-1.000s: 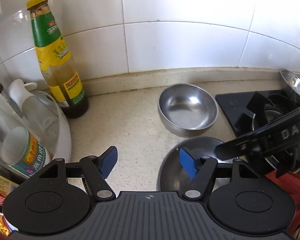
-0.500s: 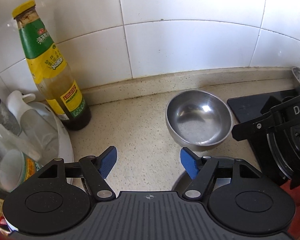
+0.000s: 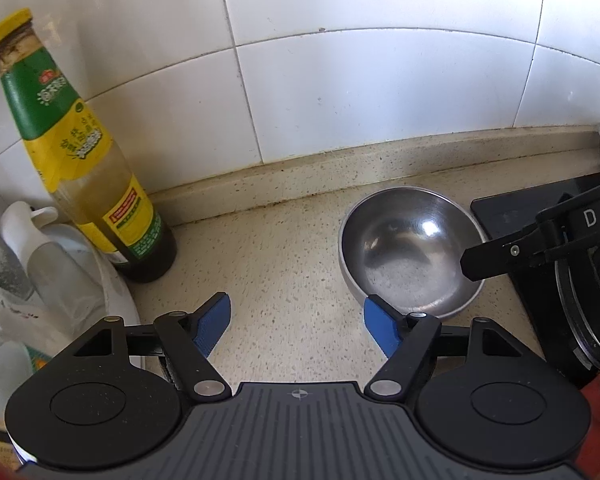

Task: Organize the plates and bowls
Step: 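Move both grippers to the rim of the nested steel bowls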

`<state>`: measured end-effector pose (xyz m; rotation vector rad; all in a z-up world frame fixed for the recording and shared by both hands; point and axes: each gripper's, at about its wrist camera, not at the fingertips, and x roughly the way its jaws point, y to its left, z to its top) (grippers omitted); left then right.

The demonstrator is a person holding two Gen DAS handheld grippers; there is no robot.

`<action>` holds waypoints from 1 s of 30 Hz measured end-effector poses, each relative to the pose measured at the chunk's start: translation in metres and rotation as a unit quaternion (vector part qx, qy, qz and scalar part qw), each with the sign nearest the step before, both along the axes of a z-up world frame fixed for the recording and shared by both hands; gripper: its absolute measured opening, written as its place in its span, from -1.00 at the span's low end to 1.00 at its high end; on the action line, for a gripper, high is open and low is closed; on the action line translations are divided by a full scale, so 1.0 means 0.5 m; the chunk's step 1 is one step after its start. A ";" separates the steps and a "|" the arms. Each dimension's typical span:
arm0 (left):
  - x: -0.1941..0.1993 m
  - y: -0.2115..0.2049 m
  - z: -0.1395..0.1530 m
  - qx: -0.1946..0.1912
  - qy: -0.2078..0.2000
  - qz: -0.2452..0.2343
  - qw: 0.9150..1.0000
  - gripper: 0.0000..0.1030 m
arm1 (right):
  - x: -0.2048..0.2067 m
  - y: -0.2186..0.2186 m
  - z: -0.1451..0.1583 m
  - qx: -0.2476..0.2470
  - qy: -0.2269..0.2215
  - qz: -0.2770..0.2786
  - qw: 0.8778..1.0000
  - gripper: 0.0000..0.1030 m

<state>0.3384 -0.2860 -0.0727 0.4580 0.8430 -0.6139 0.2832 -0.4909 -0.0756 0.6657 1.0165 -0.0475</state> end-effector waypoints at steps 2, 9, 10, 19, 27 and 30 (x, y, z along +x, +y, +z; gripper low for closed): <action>0.005 -0.008 -0.004 0.003 0.000 -0.005 1.000 0.54 | 0.004 -0.004 -0.006 0.001 0.002 -0.003 1.000 0.09; 0.023 -0.031 -0.019 0.010 0.000 -0.015 1.000 0.59 | 0.018 -0.015 -0.027 0.005 0.008 -0.006 1.000 0.10; 0.026 -0.033 -0.020 0.010 0.000 -0.016 1.000 0.59 | 0.019 -0.016 -0.030 0.006 0.008 -0.007 1.000 0.10; 0.038 -0.050 -0.043 0.017 0.009 -0.025 0.999 0.58 | 0.038 -0.019 -0.052 0.016 0.011 -0.007 1.000 0.10; 0.052 -0.058 -0.069 0.017 0.032 -0.027 0.999 0.40 | 0.059 -0.017 -0.075 0.014 0.009 0.001 1.000 0.10; 0.058 -0.064 -0.077 0.016 0.041 -0.026 0.999 0.35 | 0.065 -0.016 -0.082 0.016 0.009 0.002 1.000 0.10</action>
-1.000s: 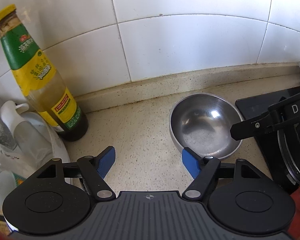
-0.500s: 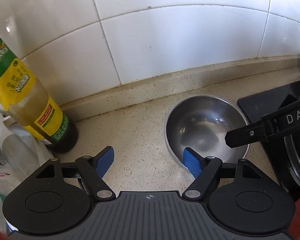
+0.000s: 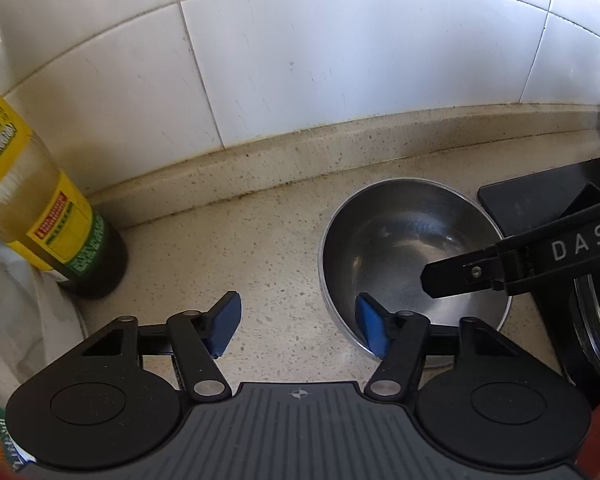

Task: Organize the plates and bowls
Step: 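Move both grippers to the rim of the nested steel bowls, then grasp the steel bowl rim with both grippers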

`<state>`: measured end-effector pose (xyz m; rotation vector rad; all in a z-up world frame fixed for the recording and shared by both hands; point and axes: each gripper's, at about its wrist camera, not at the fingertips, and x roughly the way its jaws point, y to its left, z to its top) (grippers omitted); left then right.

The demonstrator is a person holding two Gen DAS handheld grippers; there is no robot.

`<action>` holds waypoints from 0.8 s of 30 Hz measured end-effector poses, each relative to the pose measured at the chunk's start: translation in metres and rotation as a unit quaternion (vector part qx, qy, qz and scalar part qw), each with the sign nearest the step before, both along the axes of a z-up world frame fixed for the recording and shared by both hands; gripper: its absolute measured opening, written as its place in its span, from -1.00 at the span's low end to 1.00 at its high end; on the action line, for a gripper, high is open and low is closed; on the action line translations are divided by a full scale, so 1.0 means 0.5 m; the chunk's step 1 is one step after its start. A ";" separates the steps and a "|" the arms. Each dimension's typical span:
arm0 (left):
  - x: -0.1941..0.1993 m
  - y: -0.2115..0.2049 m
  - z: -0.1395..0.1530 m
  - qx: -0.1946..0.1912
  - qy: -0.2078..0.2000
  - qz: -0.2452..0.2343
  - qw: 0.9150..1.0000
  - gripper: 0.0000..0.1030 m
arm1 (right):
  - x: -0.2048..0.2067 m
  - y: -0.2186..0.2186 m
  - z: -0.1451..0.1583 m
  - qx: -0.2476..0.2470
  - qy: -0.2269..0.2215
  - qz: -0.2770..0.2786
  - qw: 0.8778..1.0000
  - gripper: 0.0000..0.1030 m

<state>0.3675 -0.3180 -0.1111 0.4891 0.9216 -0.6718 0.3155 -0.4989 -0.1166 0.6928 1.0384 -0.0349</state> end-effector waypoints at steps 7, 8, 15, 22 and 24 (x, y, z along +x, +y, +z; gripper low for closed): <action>0.000 -0.009 -0.011 -0.001 0.008 -0.005 1.000 0.22 | 0.003 0.003 -0.004 0.000 -0.003 0.003 1.000 -0.14; -0.001 -0.010 -0.012 0.000 0.008 -0.007 1.000 0.17 | 0.003 0.002 -0.005 0.001 -0.003 0.002 1.000 -0.17; -0.006 -0.023 -0.019 -0.001 0.009 -0.020 1.000 -0.15 | 0.009 0.009 -0.015 0.003 -0.001 0.006 1.000 -0.30; -0.009 -0.036 -0.024 0.000 0.006 -0.026 1.000 -0.30 | 0.011 0.008 -0.019 0.006 -0.003 0.008 1.000 -0.41; -0.006 -0.035 -0.024 -0.001 0.006 -0.024 1.000 -0.30 | 0.011 0.008 -0.020 0.008 -0.004 0.007 1.000 -0.41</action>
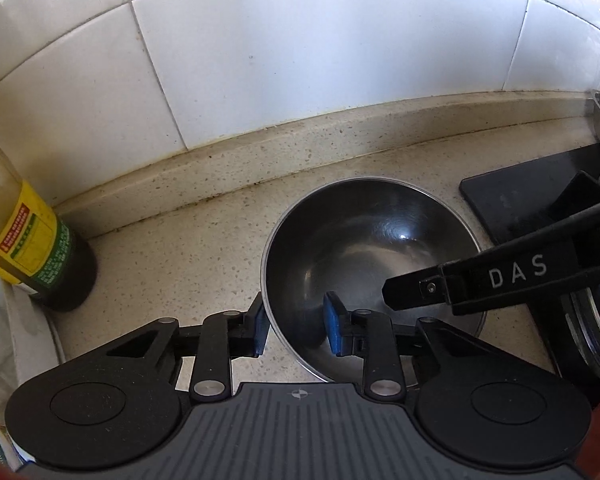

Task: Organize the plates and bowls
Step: 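Grasp the steel bowl rim with both grippers, then lift the steel bowls with both grippers and tilt them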

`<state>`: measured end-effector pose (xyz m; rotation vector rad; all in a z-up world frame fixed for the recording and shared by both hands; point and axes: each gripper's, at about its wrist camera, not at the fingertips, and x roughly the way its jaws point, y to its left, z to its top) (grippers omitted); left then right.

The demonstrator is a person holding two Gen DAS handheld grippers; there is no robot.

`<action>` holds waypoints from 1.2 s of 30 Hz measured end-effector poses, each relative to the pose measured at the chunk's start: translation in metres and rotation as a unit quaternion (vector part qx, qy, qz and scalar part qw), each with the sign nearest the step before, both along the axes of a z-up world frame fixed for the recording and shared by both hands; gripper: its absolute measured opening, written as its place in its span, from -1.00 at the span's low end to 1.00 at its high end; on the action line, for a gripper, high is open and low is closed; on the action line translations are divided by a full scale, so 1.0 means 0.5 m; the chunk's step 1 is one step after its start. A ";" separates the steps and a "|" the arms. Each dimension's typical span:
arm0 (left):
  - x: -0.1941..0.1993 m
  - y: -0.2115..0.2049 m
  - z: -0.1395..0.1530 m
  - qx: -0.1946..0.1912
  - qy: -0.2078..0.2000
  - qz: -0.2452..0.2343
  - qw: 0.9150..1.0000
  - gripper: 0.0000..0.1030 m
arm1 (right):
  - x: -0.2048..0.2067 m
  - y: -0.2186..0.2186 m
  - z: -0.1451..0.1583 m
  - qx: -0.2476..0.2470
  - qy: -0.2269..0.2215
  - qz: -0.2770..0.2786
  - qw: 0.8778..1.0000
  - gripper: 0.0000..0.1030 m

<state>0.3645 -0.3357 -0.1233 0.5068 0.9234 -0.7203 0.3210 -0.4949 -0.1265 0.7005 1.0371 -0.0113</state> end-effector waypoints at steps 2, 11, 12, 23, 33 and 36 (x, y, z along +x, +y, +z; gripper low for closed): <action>0.003 0.002 0.001 -0.001 0.004 0.002 1.000 -0.29 | -0.001 0.000 0.001 0.004 0.000 -0.002 1.000 -0.41; -0.006 0.011 0.035 -0.012 -0.012 0.005 1.000 -0.26 | -0.011 0.001 0.041 0.001 -0.019 -0.001 1.000 -0.41; -0.007 0.012 0.041 -0.014 -0.014 0.006 1.000 -0.25 | -0.014 0.003 0.049 -0.002 -0.022 -0.002 1.000 -0.41; -0.062 0.053 0.147 -0.049 -0.057 0.004 0.997 -0.17 | -0.079 0.047 0.171 -0.028 -0.064 0.002 0.998 -0.41; -0.148 0.113 0.234 -0.081 -0.095 -0.005 0.992 -0.14 | -0.160 0.106 0.264 -0.053 -0.092 0.006 0.994 -0.41; -0.168 0.132 0.249 -0.088 -0.101 -0.005 0.991 -0.13 | -0.182 0.122 0.279 -0.055 -0.096 0.009 0.994 -0.41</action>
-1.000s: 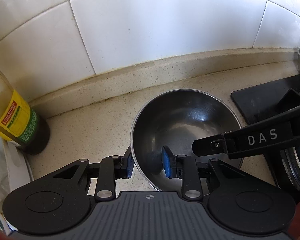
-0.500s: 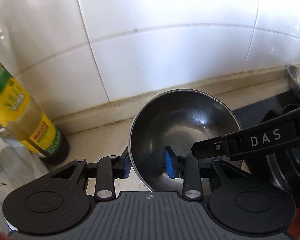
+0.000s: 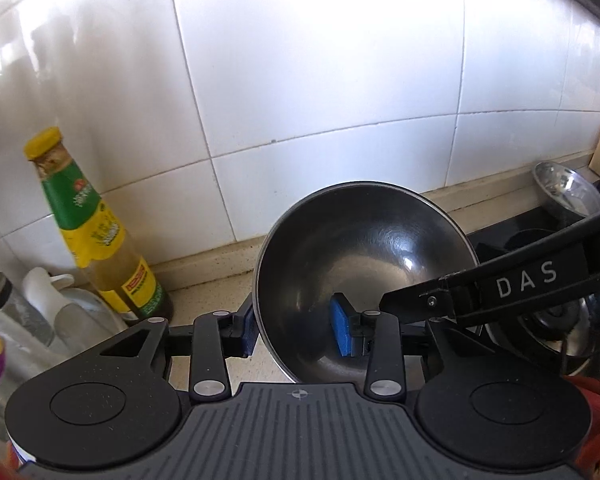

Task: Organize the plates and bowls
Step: 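Lift the steel bowls with both grippers and tilt them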

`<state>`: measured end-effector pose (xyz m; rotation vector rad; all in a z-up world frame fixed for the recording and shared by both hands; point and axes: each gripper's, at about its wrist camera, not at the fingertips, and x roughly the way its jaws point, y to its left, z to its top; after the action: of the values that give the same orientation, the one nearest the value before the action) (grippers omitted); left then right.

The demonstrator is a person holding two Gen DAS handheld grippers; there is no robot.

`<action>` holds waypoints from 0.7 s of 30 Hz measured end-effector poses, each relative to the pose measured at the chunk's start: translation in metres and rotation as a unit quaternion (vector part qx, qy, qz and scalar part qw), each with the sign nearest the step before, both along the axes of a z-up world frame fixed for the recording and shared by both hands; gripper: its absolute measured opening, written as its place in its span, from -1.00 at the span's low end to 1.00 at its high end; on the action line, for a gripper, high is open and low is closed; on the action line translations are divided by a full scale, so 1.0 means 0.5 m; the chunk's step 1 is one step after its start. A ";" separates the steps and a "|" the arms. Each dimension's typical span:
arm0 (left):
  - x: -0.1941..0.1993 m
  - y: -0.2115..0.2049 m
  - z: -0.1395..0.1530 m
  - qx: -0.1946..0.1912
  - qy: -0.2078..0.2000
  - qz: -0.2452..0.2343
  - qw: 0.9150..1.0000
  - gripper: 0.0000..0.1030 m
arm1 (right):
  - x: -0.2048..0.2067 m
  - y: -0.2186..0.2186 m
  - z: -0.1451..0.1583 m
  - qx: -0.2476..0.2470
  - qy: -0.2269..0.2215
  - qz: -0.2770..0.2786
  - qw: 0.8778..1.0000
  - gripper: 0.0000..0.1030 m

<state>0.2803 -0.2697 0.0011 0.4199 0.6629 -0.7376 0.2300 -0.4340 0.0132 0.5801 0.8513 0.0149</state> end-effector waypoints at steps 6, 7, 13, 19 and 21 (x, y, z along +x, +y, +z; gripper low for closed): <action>-0.034 0.036 0.009 -0.004 -0.007 -0.008 1.000 -0.12 | -0.040 0.029 0.016 -0.007 -0.001 0.008 1.000 -0.41; -0.039 0.038 0.008 -0.005 -0.008 -0.009 1.000 -0.11 | -0.046 0.033 0.017 -0.008 0.000 0.010 1.000 -0.41; -0.068 0.061 0.006 -0.003 -0.008 -0.014 1.000 -0.08 | -0.077 0.049 0.010 -0.004 0.008 0.011 1.000 -0.41; -0.101 0.070 -0.011 0.012 0.001 -0.022 1.000 -0.07 | -0.094 0.061 -0.014 -0.002 0.026 0.006 1.000 -0.41; -0.105 0.072 -0.019 0.017 0.004 -0.024 1.000 -0.07 | -0.100 0.064 -0.022 -0.001 0.031 0.005 1.000 -0.41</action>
<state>0.2278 -0.2337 -0.0083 0.4647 0.6757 -0.7747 0.1802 -0.4018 0.0023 0.5772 0.9140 0.0065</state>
